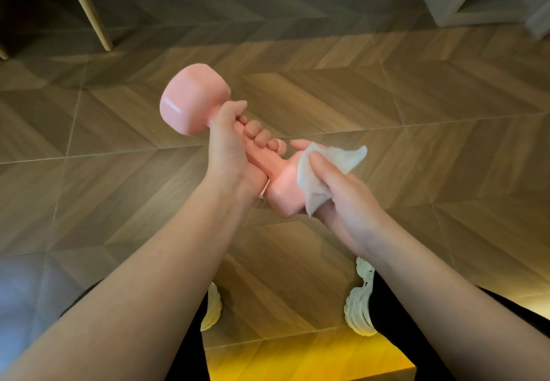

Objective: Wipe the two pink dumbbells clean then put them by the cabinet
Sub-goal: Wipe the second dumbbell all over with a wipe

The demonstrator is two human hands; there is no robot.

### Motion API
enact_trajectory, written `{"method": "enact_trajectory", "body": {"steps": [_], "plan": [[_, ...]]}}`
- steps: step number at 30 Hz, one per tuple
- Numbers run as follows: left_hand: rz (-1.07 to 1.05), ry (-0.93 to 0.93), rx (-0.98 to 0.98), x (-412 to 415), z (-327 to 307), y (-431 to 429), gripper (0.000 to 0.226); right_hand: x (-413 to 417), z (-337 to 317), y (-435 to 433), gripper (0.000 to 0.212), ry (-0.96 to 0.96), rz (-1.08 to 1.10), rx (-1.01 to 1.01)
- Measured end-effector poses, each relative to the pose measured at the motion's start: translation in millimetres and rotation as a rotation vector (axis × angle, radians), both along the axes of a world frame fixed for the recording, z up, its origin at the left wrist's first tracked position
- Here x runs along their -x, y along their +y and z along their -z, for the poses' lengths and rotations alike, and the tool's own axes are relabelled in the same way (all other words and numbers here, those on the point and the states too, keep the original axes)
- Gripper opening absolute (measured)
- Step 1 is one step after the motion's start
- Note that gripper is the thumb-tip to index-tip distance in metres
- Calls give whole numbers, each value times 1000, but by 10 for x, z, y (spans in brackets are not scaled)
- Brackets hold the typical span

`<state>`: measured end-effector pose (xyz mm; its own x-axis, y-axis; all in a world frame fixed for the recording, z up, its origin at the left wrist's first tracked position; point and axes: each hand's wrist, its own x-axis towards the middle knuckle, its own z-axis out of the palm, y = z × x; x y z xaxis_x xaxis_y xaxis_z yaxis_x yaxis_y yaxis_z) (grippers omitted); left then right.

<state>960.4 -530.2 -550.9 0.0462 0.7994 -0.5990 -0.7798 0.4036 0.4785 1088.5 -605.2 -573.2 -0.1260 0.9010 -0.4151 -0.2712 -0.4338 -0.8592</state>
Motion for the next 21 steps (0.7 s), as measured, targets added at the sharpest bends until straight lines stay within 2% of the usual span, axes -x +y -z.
{"method": "enact_trajectory", "body": {"steps": [3,7,8,12,15,18,21], "plan": [[11,6,-18,45,-14,-4,34,-81,-26,7,44,157,-119,41],[19,-5,-25,52,-9,-23,33,-8,-14,19,59,70,-64,84],[20,0,-17,40,-1,-28,32,31,-4,31,59,26,-34,107],[35,29,8,-7,27,-21,33,76,-16,101,33,-74,80,227],[29,25,13,-6,19,-6,33,-15,-64,115,33,16,19,209],[14,-12,11,36,-6,-1,33,-101,-96,89,47,157,-99,155],[19,-31,-12,68,-34,-19,33,-124,-101,81,59,209,-176,187]]}}
